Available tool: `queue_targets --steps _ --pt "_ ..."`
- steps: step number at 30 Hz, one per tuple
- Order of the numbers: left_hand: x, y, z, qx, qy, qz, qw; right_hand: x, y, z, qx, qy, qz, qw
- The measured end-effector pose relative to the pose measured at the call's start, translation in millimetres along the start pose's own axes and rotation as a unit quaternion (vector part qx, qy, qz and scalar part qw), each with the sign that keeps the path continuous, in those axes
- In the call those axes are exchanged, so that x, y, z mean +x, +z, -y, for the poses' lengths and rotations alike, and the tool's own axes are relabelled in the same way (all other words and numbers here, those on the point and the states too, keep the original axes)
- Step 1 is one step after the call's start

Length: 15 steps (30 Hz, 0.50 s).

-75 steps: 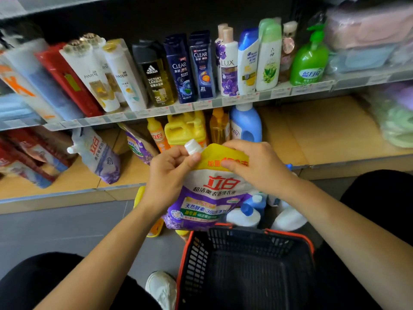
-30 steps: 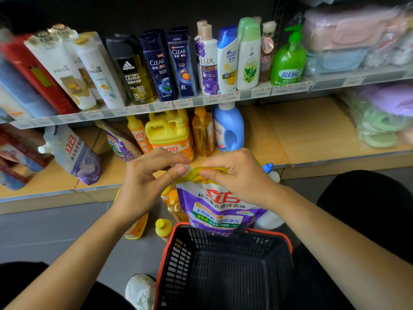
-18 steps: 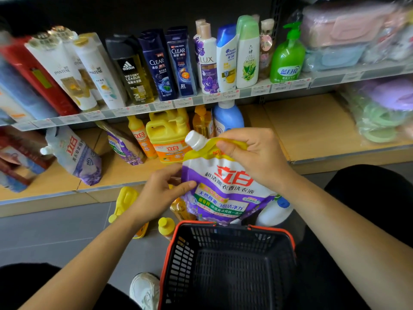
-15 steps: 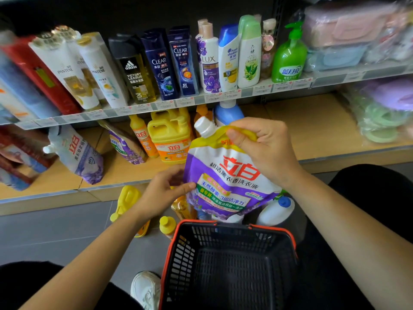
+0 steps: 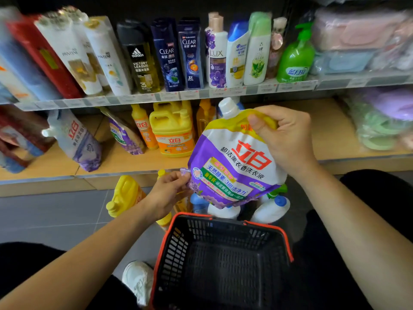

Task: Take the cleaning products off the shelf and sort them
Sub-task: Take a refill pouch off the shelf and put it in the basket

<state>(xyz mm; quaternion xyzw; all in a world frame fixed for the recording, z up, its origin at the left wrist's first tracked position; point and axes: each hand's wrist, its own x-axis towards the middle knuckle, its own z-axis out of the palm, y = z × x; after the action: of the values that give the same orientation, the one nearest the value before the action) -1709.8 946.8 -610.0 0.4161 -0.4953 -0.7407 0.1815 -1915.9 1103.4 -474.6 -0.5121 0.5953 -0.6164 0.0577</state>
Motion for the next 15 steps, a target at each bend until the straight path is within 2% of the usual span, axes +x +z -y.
queue_targets --steps 6,11,15 --pt "-8.6 -10.4 -23.3 -0.009 0.148 -0.112 0.983 1.7 -16.0 -46.3 -0.055 0.083 -0.02 0.995" --pt "-19.1 -16.8 -59.8 0.033 0.312 -0.18 0.932 -1.1 -11.5 -87.7 -0.042 0.174 -0.042 0.983" --pt "-27.1 -16.8 -86.3 0.055 0.384 -0.189 0.902 -0.2 1.6 -108.7 -0.067 0.221 -0.037 0.972"
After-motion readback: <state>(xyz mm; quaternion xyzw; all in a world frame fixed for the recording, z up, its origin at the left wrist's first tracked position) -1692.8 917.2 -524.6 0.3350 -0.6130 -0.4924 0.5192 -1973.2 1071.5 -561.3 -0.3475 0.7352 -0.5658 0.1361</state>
